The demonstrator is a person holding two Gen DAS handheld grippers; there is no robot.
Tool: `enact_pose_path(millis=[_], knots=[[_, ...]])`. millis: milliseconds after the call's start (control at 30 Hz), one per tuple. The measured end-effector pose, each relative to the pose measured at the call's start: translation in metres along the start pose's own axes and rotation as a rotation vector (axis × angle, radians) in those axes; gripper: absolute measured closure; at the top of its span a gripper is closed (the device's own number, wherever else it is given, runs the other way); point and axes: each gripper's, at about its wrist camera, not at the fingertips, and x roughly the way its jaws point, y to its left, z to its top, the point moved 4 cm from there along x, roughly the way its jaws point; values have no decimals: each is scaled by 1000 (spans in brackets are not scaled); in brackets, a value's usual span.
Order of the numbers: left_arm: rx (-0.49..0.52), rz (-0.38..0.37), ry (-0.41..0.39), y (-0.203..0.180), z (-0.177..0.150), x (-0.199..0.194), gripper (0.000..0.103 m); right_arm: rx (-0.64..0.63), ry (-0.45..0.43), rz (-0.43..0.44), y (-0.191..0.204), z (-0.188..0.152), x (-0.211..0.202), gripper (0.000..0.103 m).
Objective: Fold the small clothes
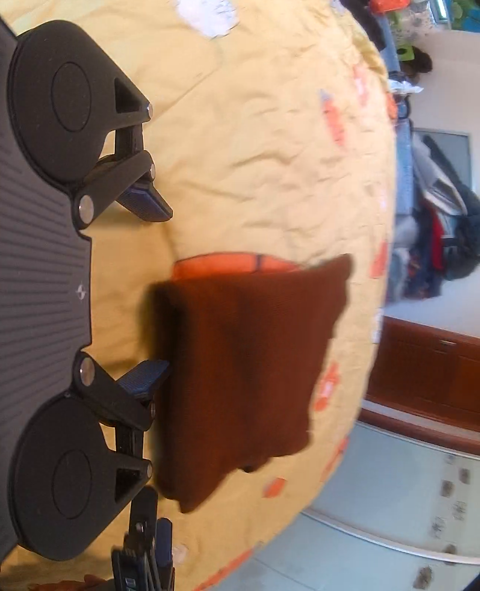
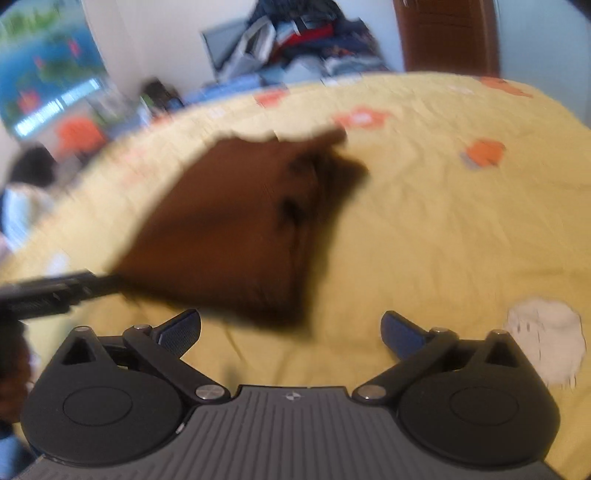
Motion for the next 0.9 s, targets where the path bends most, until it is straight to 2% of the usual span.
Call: enact_pose_path(millis=[100, 133, 167, 200, 233, 333, 367, 900], knots=[[95, 85, -23, -10, -11, 5, 17, -30, -17, -91, 10, -6, 11, 0], [134, 107, -38, -15, -15, 8, 11, -46, -24, -129, 13, -7, 15, 0], [143, 119, -69, -19, -25, 4, 9, -58, -25, -169, 17, -7, 18, 0], [122, 116, -66, -16, -26, 3, 8, -73, -27, -206, 21, -8, 22, 0], [112, 120, -57, -15, -28, 3, 0, -91, -35, -238, 24, -10, 27, 0], [104, 126, -52, -23, -24, 13, 0, -86, -131, -251, 24, -16, 29, 0], [104, 126, -54, -22, -24, 12, 0, -84, -138, -250, 23, -18, 28, 0], [104, 127, -56, -23, -25, 11, 0, -81, -145, -255, 23, -16, 27, 0]])
